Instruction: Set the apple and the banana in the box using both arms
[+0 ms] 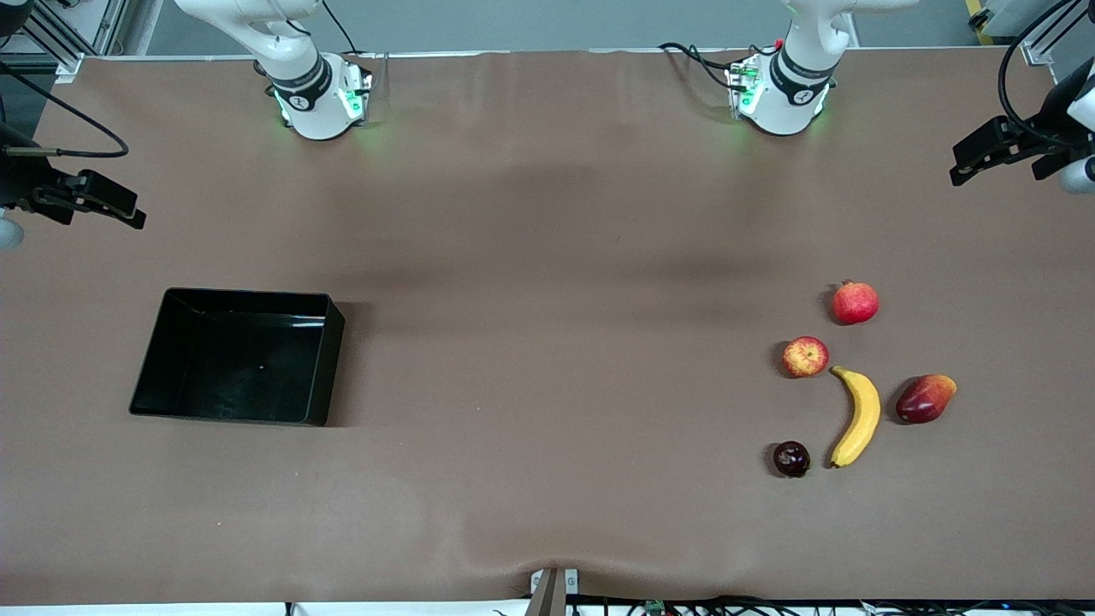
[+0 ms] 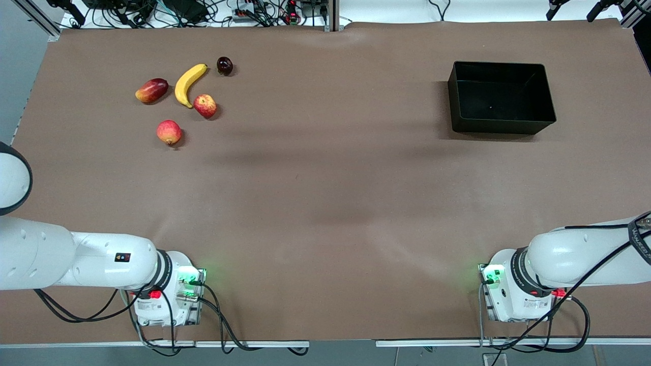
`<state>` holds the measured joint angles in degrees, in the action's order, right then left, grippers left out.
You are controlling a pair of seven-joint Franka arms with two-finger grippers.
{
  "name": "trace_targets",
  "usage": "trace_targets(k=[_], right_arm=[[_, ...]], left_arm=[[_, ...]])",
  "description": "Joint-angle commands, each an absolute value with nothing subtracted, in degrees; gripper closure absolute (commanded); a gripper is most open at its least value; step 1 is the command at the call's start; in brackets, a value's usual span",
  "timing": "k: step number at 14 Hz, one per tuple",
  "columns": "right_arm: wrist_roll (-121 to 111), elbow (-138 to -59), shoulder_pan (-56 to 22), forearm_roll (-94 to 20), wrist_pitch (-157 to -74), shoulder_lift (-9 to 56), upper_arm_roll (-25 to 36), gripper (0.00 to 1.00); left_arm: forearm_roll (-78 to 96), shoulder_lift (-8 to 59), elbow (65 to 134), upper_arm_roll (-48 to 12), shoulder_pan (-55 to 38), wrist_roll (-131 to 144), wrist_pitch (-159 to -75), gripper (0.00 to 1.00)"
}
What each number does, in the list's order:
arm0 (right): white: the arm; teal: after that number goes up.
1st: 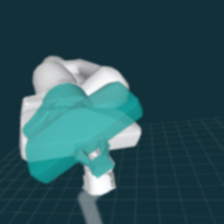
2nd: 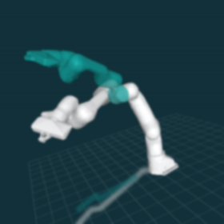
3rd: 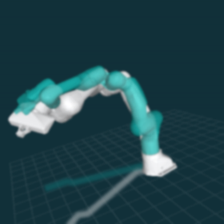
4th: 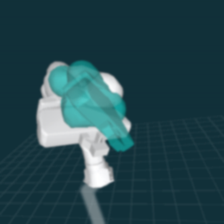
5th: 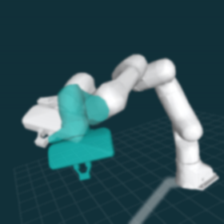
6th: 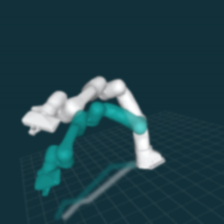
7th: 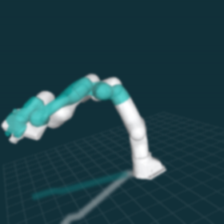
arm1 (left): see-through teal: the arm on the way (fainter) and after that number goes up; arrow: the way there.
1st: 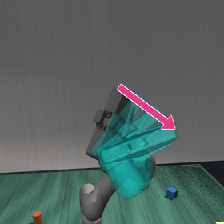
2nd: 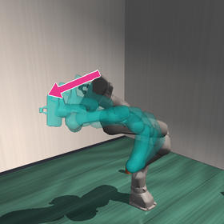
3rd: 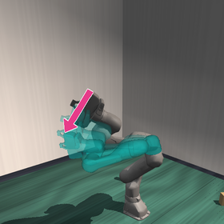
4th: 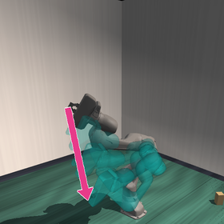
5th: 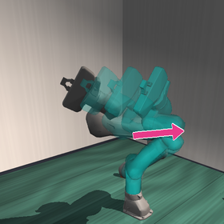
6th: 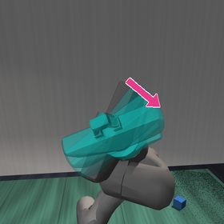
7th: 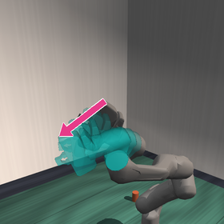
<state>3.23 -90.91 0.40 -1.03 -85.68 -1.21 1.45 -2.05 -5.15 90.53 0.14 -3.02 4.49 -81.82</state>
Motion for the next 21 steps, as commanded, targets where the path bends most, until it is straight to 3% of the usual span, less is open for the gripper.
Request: trace_targets(k=[1, 13, 21], right_arm=[[3.78, -90.35, 0.44, -0.79, -85.78, -0.88, 1.32, 0.0], [3.69, -90.61, 0.7, -0.79, -87.1, 0.44, 1.32, 0.0], [-2.27, -92.36, 4.39, -0.97, -91.74, 6.06, 1.49, 0.0]], left_arm=[[-2.29, -4.04, 89.03, 0.09, -2.99, 3.96, -81.56, 0.0], [-2.11, -1.06, 87.19, 0.18, -2.46, 3.78, -81.82, 0.0], [-2.02, -0.53, 98.68, 0.0, -2.9, 3.69, -95.43, 0.0]])
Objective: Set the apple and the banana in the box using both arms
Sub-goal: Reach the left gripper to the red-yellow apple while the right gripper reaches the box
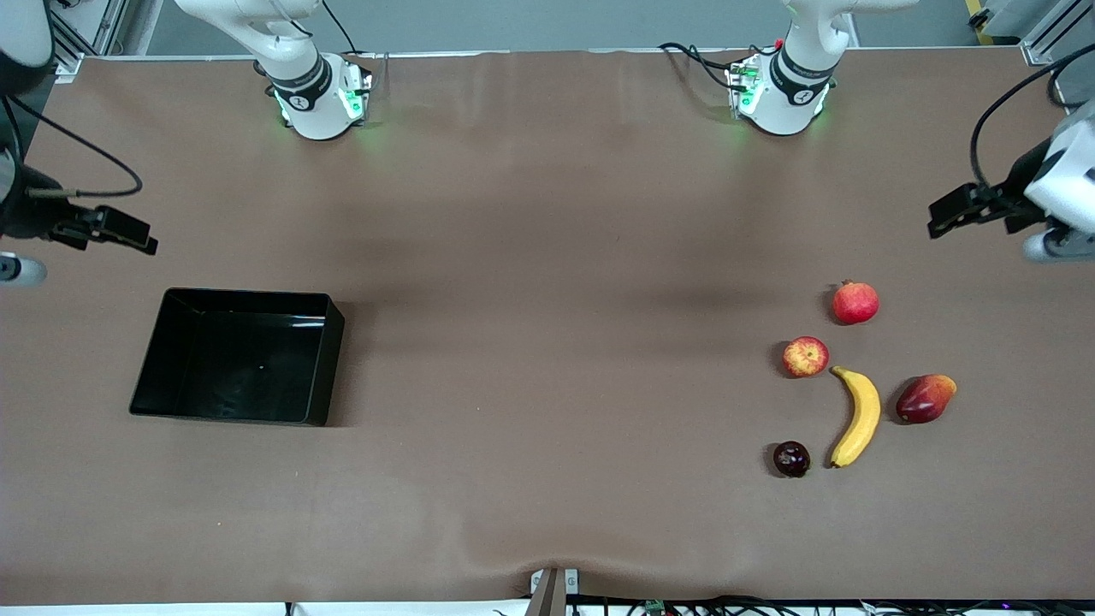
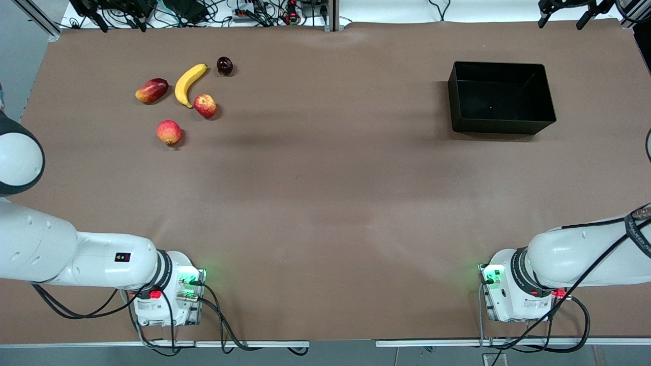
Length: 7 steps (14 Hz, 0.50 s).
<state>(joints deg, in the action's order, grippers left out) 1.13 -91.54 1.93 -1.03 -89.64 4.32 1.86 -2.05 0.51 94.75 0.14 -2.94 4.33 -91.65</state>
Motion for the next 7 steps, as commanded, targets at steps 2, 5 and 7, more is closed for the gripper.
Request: trace_targets(k=[2, 5, 7], right_arm=[[-6.31, -94.91, 6.67, -0.97, -96.04, 7.73, 1.49, 0.0], [-10.62, -95.97, 9.92, -0.97, -99.83, 11.5, 1.49, 0.0], [-14.4, -96.85, 12.21, -0.97, -103.34, 14.4, 1.49, 0.0]], left_arm=[[-2.02, -0.44, 101.59, 0.0, -2.9, 3.69, -99.38, 0.0], [-2.02, -0.44, 107.82, 0.0, -2.73, 3.69, -107.98, 0.0], [-2.02, 0.17, 110.38, 0.0, -2.99, 3.69, -112.31, 0.0]])
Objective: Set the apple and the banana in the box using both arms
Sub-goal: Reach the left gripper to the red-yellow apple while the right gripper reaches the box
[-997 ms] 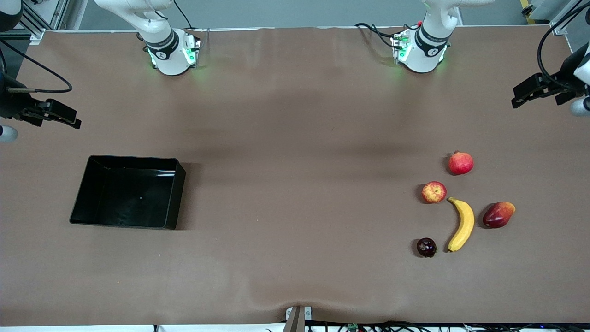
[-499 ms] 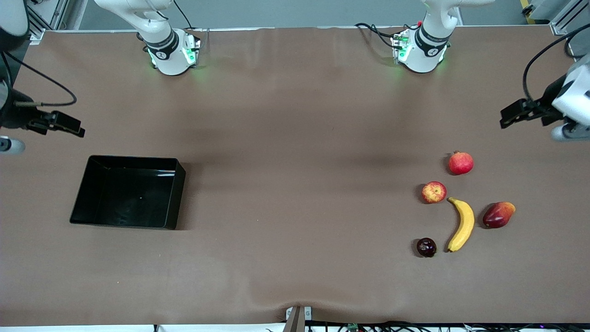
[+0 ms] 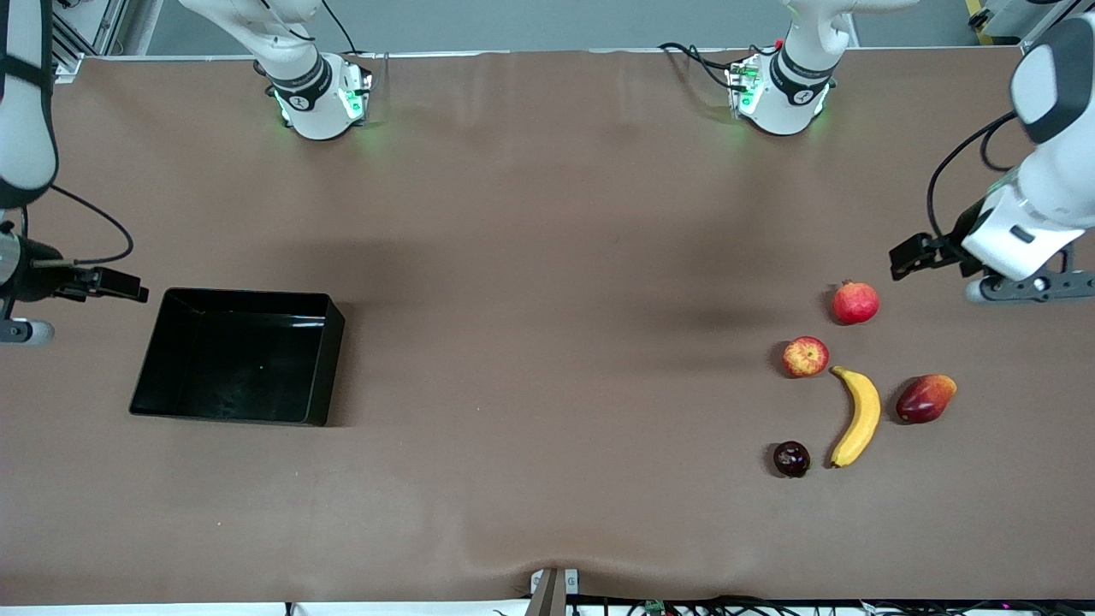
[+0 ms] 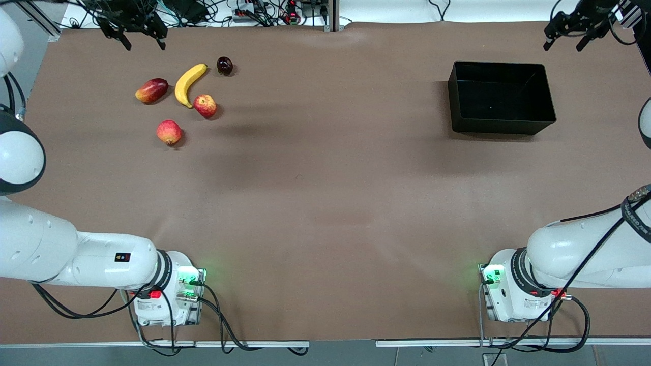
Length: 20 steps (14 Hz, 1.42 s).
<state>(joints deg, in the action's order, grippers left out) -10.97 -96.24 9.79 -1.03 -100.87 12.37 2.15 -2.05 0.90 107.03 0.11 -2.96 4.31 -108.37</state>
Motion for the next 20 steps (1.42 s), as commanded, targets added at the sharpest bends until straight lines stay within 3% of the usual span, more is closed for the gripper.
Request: trace_targets(k=[1, 7, 20], right_arm=[[-15.81, -98.16, 13.0, -1.05, -105.97, 15.02, 1.49, 0.0], [-23.72, -108.01, 17.39, -1.14, -124.26, 17.56, 1.49, 0.0], [-24.7, -107.32, 19.16, -3.6, -135.17, 29.79, 1.41, 0.0]], left_arm=[[-2.02, 0.96, 110.83, 0.0, -3.08, 3.78, -113.37, 0.0], [-2.11, 4.83, 113.2, -0.09, -3.25, 3.78, -119.96, 0.0], [-1.23, 20.11, 113.03, -1.05, -3.6, 5.1, -134.73, 0.0]])
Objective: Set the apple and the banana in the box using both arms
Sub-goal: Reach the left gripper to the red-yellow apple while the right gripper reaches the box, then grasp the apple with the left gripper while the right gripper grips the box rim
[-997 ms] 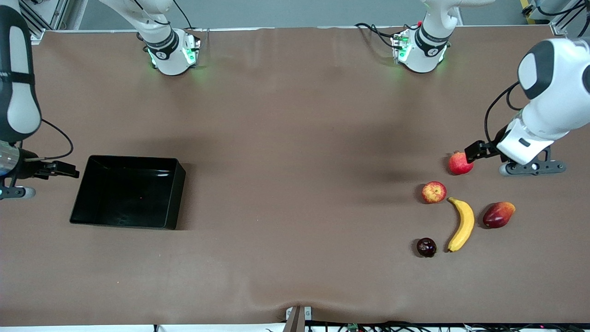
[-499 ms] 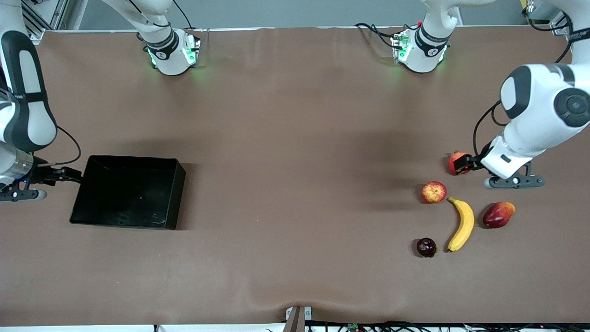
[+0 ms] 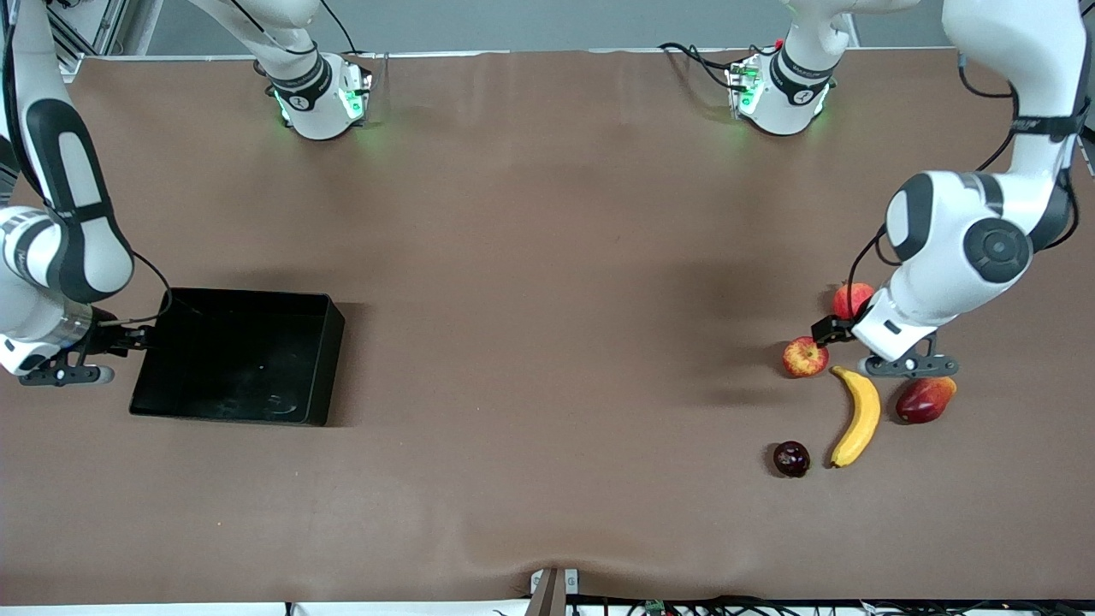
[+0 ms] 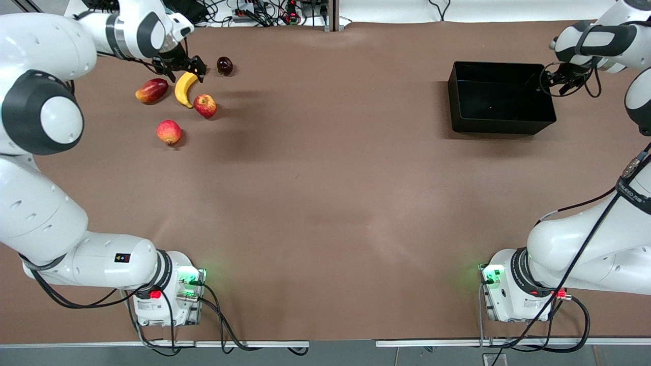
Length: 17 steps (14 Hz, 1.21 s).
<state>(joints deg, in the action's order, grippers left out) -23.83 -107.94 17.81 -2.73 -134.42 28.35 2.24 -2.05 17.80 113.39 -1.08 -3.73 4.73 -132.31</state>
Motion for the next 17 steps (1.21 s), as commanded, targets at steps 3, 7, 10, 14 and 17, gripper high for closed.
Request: trace_targets(k=[3, 7, 10, 14, 17], right_arm=[[-24.61, -106.79, 19.07, -3.6, -135.18, 31.46, 1.41, 0.21], [-24.43, -106.52, 18.9, -3.69, -135.09, 31.82, 1.32, 1.0], [-24.52, -105.56, 18.37, -3.6, -134.74, 31.64, 1.32, 1.0], [-24.7, -101.18, 16.96, -3.52, -130.28, 29.01, 1.14, 1.0], [-24.78, -96.96, 15.82, -3.52, -122.98, 26.9, 0.79, 1.0]], left_arm=[[-1.14, 22.58, 113.03, -1.05, -3.43, 5.18, -137.45, 0.0], [-1.14, 25.22, 112.76, -1.14, -4.04, 7.56, -140.09, 0.0], [-1.14, 27.5, 112.68, -1.14, -3.96, 7.56, -142.11, 0.0], [-1.14, 28.65, 113.2, -1.14, -4.04, 8.96, -142.56, 0.0], [-1.14, 28.65, 113.82, -1.14, -4.04, 9.49, -142.3, 0.0]])
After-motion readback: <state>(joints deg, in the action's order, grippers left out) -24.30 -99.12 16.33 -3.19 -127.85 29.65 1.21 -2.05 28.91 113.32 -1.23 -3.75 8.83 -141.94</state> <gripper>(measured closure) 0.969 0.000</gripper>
